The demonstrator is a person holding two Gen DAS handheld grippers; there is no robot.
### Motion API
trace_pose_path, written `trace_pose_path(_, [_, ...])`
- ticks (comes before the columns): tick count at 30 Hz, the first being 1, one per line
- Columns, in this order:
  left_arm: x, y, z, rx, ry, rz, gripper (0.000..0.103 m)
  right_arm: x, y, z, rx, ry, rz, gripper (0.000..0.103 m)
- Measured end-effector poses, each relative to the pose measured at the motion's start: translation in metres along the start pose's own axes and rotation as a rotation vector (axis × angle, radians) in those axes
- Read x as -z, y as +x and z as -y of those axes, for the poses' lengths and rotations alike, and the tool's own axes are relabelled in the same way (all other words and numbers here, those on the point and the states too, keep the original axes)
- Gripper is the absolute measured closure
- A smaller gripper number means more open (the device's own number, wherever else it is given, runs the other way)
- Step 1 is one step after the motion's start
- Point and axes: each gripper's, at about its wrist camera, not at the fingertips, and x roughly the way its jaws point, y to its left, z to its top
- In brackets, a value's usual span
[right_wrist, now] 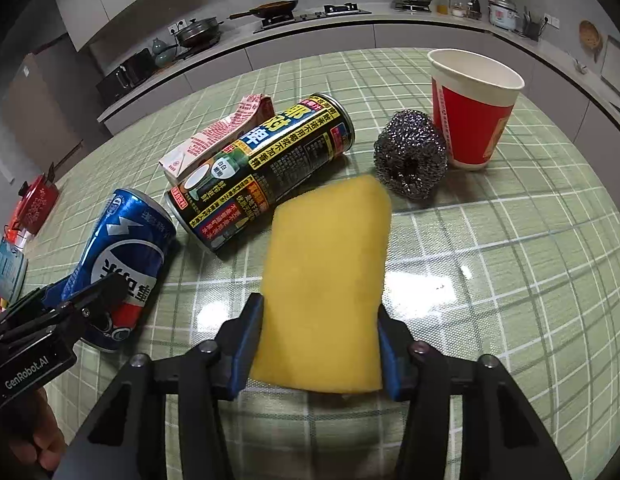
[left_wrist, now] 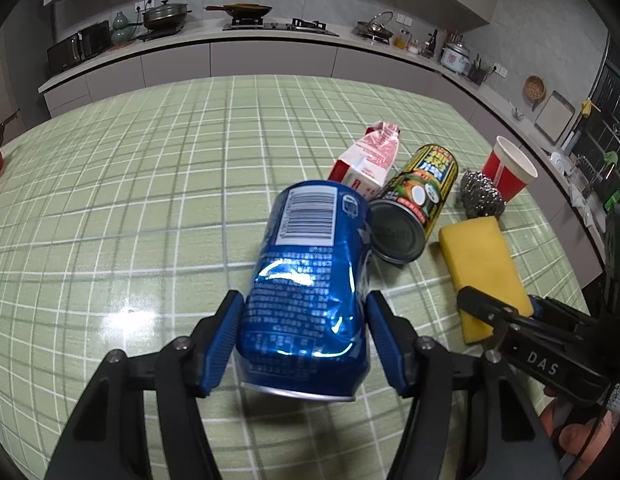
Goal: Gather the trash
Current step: 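Grasp the blue Pepsi can with left tool while right tool grasps the yellow sponge, then carry Pepsi can and yellow sponge to the black bucket and release both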
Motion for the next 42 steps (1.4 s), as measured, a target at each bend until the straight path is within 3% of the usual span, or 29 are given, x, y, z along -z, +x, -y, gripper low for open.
trace_pose_path(8, [0.013,-0.016,0.002,0.021,-0.017,-0.027,0.041,0.007,-0.006,0.009,-0.015,0.005,-0.014,0.053])
trace_pose_path(13, [0.011,-0.011,0.009,-0.040,0.008,-0.042,0.035,0.008,-0.006,0.014,-0.021,0.000,-0.013,0.050])
trace_pose_path(16, [0.005,-0.003,0.012,-0.039,0.000,-0.046,0.034,0.005,-0.004,0.017,-0.034,0.017,-0.010,0.047])
trace_pose_path(22, [0.004,0.001,0.008,-0.017,-0.016,-0.038,0.040,-0.001,-0.002,0.014,-0.022,0.001,-0.010,0.047])
trace_pose_path(30, [0.013,-0.018,-0.001,0.002,-0.048,0.007,0.042,0.001,-0.008,0.012,-0.041,-0.010,0.003,0.067])
trace_pose_path(42, [0.015,-0.042,0.024,0.065,-0.027,0.044,0.042,0.009,-0.045,0.035,-0.062,0.033,0.052,0.070])
